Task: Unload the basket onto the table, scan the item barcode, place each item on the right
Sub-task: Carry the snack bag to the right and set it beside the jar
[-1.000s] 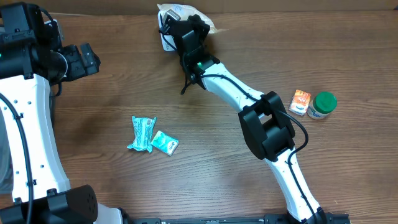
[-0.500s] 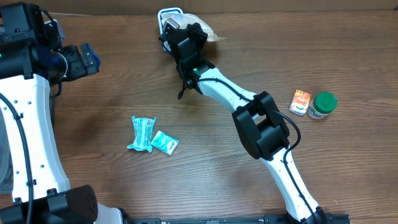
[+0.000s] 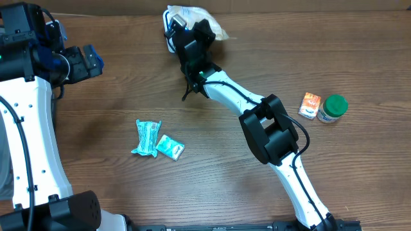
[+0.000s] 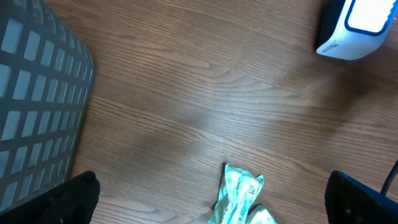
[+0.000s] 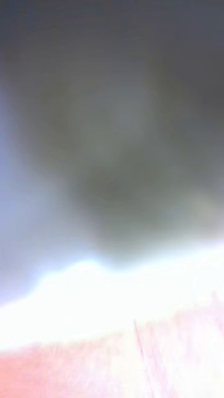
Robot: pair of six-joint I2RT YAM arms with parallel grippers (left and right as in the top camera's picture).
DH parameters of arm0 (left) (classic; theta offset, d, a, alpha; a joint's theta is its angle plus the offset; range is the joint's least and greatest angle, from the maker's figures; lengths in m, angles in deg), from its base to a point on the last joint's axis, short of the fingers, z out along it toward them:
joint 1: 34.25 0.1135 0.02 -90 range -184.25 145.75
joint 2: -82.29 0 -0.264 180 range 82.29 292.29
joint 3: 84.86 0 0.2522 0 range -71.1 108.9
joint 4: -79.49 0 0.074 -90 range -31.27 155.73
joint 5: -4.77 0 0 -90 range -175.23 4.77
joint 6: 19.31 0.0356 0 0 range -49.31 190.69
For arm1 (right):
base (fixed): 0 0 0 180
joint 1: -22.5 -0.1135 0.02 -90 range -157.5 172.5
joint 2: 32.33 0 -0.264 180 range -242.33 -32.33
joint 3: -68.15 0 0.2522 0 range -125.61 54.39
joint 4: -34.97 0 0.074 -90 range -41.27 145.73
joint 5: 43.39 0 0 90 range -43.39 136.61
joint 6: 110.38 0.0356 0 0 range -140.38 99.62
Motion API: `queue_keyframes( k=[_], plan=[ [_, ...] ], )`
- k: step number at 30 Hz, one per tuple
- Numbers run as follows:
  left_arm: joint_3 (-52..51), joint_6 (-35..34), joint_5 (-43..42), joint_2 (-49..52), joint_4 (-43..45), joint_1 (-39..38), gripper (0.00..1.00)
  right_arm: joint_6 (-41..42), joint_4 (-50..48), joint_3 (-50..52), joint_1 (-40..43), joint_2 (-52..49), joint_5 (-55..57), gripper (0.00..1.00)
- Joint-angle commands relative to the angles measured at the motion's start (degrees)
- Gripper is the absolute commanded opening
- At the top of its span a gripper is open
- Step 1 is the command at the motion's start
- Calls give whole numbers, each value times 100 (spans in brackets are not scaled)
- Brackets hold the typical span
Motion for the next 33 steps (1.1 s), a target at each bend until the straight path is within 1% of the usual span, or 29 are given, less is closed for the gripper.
queue_keyframes(
  k=[1, 3, 12, 14, 17, 22, 24, 25, 28, 29, 33],
  plan=[
    [127, 129, 39, -42, 7, 9, 100, -501, -490, -9, -28, 4, 352, 4],
    [127, 129, 39, -42, 4, 9, 100, -610, -570, -9, -44, 4, 350, 4],
    [127, 129, 39, -42, 4, 9, 99, -605, -442, -9, -179, 37, 356, 4],
    [127, 129, 39, -42, 7, 9, 99, -595, -293, -9, -188, 155, 350, 4],
    [127, 129, 39, -42, 7, 9, 100, -177, -122, -9, -175, 485, 358, 4],
    [127, 129, 39, -42, 4, 9, 100, 411, 448, -9, 17, 1429, 350, 4],
    [127, 129, 39, -42, 4, 9, 99, 883, 953, -9, 103, 1893, 302, 4],
    [127, 129, 39, -42, 7, 9, 99, 1172, 1379, -9, 144, 2135, 190, 4],
    [127, 129, 39, -42, 7, 9, 100, 2367, 3268, -9, 326, 2975, -643, 4],
    [127, 129, 39, -42, 4, 9, 100, 3132, 4131, -9, 444, 3320, -1141, 4],
    [127, 129, 39, -42, 7, 9, 100, 5331, 6063, -9, 914, 3989, -2726, 4]
  ],
)
